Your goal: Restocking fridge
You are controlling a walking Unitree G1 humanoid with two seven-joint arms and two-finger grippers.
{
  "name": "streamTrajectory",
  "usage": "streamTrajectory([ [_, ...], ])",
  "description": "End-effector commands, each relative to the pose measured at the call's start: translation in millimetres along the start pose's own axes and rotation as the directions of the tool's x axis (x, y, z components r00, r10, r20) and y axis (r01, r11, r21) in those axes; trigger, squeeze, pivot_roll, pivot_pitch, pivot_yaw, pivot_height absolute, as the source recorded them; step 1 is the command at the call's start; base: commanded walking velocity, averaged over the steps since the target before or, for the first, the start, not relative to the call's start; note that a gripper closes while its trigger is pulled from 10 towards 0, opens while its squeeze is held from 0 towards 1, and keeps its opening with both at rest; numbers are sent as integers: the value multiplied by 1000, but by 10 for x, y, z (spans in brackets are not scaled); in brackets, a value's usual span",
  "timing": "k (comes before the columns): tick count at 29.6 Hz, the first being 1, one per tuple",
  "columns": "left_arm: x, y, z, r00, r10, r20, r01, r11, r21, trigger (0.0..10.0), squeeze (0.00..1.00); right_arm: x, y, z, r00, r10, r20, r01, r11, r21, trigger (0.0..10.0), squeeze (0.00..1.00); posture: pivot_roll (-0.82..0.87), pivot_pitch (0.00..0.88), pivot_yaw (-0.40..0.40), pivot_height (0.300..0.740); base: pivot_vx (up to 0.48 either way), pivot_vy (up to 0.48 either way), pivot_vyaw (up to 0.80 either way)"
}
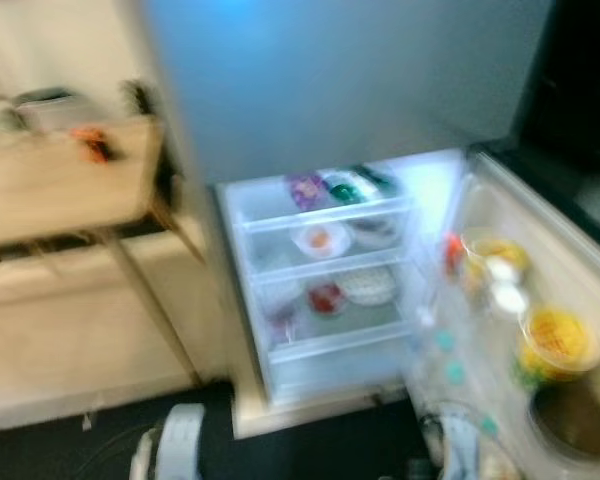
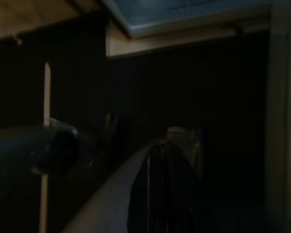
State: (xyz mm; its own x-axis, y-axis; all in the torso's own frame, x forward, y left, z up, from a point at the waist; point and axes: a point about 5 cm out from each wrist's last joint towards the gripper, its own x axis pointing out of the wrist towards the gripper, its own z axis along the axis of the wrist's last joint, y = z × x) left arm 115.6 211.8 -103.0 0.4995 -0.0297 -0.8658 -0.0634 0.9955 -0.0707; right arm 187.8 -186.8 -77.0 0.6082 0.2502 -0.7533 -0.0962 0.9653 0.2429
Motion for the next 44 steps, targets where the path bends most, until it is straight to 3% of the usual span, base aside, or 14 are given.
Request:
streamTrajectory([
  [1, 24, 3, 111, 1000, -7, 17, 6, 999, 33, 10000, 0, -17, 28, -141, 999, 3, -37, -2, 1000, 25, 10000, 0, -17, 6, -1, 740, -349, 0, 0],
  [25, 28, -20, 117, 1000, -17, 27, 16, 1000, 20, 10000, 0, -13, 30, -128, 999, 1, -37, -1, 1000, 11, 10000, 0, -24, 13, 0, 740, -285, 0, 0],
  [44, 27, -43, 110, 999, -41, 33, 40, 999, 28, 10000, 0, -10, 35, -139, 998, 3, -56, -3, 1000, -7, 10000, 0, -25, 21, -5, 740, 0, 0, -744],
])
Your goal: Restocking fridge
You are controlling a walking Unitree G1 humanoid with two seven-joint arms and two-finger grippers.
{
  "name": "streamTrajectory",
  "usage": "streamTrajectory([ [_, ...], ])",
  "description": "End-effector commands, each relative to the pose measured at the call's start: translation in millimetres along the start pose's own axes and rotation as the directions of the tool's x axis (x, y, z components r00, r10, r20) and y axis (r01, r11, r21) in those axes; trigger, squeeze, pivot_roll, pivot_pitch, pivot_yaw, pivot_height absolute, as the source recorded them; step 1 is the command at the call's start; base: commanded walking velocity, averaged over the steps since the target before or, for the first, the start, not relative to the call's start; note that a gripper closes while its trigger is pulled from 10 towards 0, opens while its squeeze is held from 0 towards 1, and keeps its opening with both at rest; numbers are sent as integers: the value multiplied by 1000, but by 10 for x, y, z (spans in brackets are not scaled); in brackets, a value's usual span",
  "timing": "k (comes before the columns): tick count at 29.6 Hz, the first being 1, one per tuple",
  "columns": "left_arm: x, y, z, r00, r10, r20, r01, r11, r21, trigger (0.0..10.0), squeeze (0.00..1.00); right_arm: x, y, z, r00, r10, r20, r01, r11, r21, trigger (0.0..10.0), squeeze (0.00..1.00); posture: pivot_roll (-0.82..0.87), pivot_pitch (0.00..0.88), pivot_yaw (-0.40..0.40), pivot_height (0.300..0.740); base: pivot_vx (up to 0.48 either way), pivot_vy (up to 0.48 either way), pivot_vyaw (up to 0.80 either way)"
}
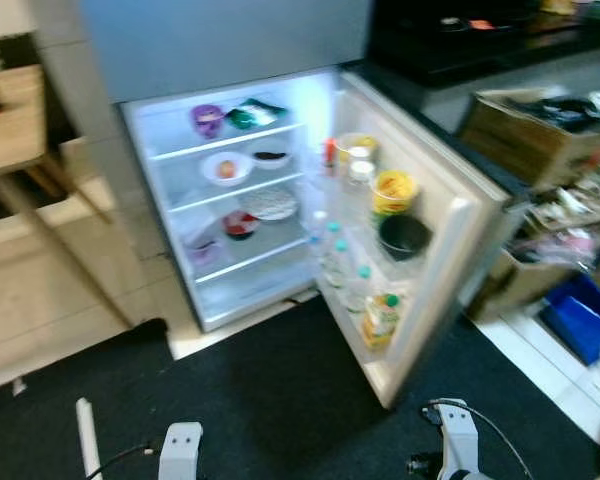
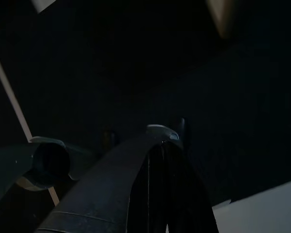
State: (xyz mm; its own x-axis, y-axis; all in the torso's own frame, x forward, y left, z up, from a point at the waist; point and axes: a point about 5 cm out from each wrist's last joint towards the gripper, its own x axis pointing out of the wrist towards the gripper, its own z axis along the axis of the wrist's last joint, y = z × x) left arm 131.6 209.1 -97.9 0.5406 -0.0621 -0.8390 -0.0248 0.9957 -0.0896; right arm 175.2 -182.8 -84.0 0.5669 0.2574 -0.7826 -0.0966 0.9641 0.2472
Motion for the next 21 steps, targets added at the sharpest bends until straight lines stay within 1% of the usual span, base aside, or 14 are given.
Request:
streamTrajectory([
  [1, -12, -8, -54, 1000, -9, -14, 9, 1000, 1, 10000, 0, 3, 1, 8, 1000, -2, -5, 2, 1000, -9, 10000, 0, -25, 21, -5, 740, 0, 0, -756],
  [2, -12, -11, -54, 1000, -16, -17, 16, 1000, 4, 10000, 0, 2, -2, 11, 1000, -4, 1, 4, 1000, -1, 10000, 0, -28, 23, -4, 740, 0, 0, -763],
  [4, -11, -17, -56, 999, -35, -23, 35, 999, -9, 10000, 0, 1, -6, 19, 1000, -7, 9, 7, 1000, 1, 10000, 0, -28, 23, -4, 740, 0, 0, 0],
  [5, -11, -14, -53, 999, -36, -27, 36, 999, 7, 10000, 0, 1, -8, 22, 1000, -7, 12, 7, 1000, 0, 10000, 0, -28, 20, -6, 740, 0, -465, 0],
  [8, -10, -9, -47, 999, -33, -29, 34, 999, 20, 10000, 0, 0, -8, 24, 1000, -6, 13, 6, 1000, -4, 10000, 0, -28, 20, -6, 740, 0, -465, 0],
  [12, -9, -5, -38, 999, -34, -26, 34, 999, 13, 10000, 0, 0, -8, 29, 1000, -6, 16, 6, 1000, -9, 10000, 0, -26, 17, -6, 740, 0, -465, 0],
  [16, -8, -6, -31, 999, -30, -19, 30, 999, 11, 10000, 0, -2, -33, 63, 999, -27, 31, 28, 1000, -14, 10000, 0, -25, 16, -7, 740, 0, 0, 0],
  [19, -8, -11, -35, 999, -33, -17, 33, 999, 5, 10000, 0, -24, -150, 176, 991, -114, 66, 116, 993, -24, 10000, 0, -22, 12, -8, 740, 0, 0, 0],
  [20, -8, -11, -35, 999, -33, -17, 33, 999, 5, 10000, 0, -24, -150, 176, 991, -114, 66, 116, 993, -24, 10000, 0, -22, 12, -8, 740, 0, 0, 0],
  [21, -8, -12, -37, 999, -34, -18, 34, 999, 5, 10000, 0, -39, -202, 218, 986, -146, 79, 149, 989, -25, 10000, 0, -23, 10, -9, 740, 0, 0, 0],
])
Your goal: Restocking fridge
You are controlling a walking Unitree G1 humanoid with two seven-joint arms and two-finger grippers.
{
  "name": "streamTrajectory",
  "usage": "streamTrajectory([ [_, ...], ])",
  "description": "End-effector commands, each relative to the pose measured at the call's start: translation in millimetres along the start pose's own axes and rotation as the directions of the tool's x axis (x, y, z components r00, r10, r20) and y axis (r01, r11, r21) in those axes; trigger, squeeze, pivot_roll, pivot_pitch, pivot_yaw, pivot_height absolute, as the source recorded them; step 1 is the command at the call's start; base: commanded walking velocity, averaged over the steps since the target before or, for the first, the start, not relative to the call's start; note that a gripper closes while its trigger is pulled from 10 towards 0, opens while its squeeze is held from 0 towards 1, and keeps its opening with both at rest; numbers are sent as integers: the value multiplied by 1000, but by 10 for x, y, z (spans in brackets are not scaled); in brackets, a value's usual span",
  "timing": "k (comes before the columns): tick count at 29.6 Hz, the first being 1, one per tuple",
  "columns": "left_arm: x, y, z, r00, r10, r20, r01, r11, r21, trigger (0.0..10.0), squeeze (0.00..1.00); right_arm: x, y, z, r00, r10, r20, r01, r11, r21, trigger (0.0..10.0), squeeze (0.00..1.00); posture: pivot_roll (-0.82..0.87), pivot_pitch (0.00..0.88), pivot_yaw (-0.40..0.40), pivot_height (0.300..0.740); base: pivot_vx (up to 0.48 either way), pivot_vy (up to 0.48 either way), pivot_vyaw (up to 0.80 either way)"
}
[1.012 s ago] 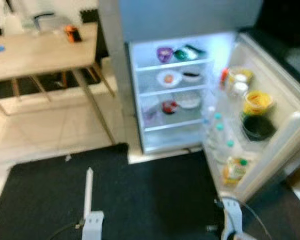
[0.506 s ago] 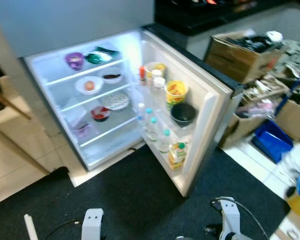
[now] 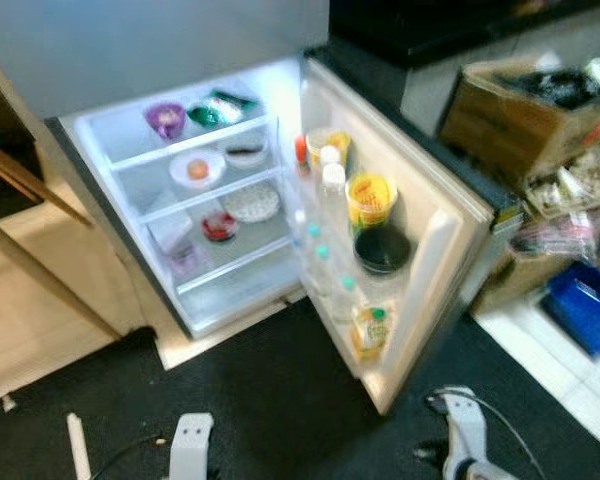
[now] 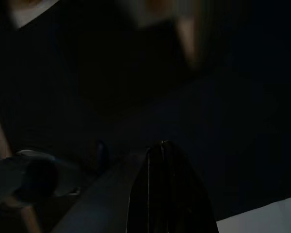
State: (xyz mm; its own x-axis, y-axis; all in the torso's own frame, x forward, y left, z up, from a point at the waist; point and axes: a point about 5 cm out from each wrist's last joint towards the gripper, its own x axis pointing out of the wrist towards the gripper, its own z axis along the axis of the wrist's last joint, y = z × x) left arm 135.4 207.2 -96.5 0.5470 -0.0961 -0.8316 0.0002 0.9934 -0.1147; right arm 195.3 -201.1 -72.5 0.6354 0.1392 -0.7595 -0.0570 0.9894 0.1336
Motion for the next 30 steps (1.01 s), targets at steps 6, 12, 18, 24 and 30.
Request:
streamTrajectory([
  [6, -21, 8, -80, 1000, 0, -25, 0, 1000, -6, 10000, 0, -64, -365, 328, 970, -215, 110, 211, 977, 45, 10000, 0, -24, 15, -9, 740, 0, 0, 0],
  [12, -21, -6, -85, 999, -21, -31, 22, 1000, 10, 10000, 0, -145, -612, 735, 913, -333, 235, 319, 943, 96, 10000, 0, -24, 20, -7, 740, 0, -139, 0],
  [18, -23, 1, -90, 999, -12, -31, 12, 1000, 1, 10000, 0, -271, -774, 1278, 827, -384, 411, 320, 922, 217, 10000, 0, -26, 24, -7, 740, 0, -411, 0],
  [24, -18, -4, -75, 1000, -10, -22, 10, 1000, -1, 10000, 0, -435, -803, 1883, 721, -360, 592, 222, 930, 295, 10000, 0, -25, 30, -6, 740, 0, 0, 0],
  [30, -16, -11, -72, 1000, -13, -19, 13, 1000, -4, 10000, 0, -529, -647, 2296, 642, -239, 728, 54, 962, 268, 0, 0, -24, 34, -5, 740, 0, 0, 0],
])
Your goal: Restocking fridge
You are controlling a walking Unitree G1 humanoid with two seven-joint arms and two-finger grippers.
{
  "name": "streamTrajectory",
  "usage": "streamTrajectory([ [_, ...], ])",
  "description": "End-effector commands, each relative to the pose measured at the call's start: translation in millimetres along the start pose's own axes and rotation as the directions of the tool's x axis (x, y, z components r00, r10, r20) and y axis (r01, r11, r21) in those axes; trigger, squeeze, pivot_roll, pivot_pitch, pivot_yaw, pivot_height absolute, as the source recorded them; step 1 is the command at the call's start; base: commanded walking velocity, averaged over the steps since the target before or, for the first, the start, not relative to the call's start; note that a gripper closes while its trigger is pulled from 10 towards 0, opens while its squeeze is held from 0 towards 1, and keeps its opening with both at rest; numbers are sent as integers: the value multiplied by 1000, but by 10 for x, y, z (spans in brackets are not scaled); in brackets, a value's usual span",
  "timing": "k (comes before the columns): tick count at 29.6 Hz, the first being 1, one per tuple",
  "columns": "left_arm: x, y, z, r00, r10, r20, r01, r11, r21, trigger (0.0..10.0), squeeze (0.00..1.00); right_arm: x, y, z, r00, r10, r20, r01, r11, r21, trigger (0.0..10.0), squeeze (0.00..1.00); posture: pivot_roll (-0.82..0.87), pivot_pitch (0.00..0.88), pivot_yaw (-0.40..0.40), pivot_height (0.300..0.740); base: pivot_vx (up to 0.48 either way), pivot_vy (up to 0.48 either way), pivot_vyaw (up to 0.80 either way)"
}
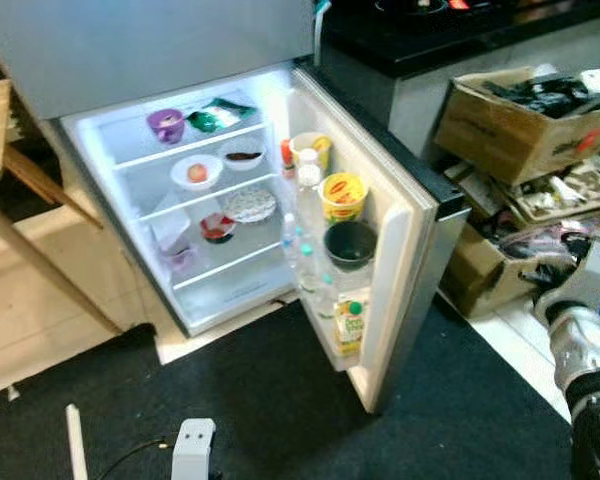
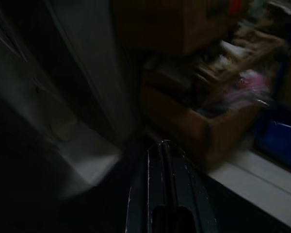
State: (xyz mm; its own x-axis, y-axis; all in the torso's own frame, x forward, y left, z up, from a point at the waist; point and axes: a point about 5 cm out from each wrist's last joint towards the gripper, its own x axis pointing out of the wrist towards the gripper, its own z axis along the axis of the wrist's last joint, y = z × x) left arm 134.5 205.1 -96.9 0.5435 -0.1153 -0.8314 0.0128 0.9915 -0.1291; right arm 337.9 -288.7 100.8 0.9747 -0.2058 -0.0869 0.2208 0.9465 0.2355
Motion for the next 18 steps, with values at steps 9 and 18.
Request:
streamTrajectory([
  [9, -13, -10, -61, 1000, -1, -12, 1, 1000, -9, 10000, 0, 208, 851, 315, 922, 365, 126, -371, 928, 29, 10000, 0, -20, 43, -5, 740, 0, 0, 0],
  [18, -13, -16, -66, 1000, -5, -12, 5, 1000, -9, 10000, 0, 186, 1139, 187, 879, 475, 46, -474, 880, -23, 10000, 0, -22, 50, -6, 740, 0, 0, 0],
])
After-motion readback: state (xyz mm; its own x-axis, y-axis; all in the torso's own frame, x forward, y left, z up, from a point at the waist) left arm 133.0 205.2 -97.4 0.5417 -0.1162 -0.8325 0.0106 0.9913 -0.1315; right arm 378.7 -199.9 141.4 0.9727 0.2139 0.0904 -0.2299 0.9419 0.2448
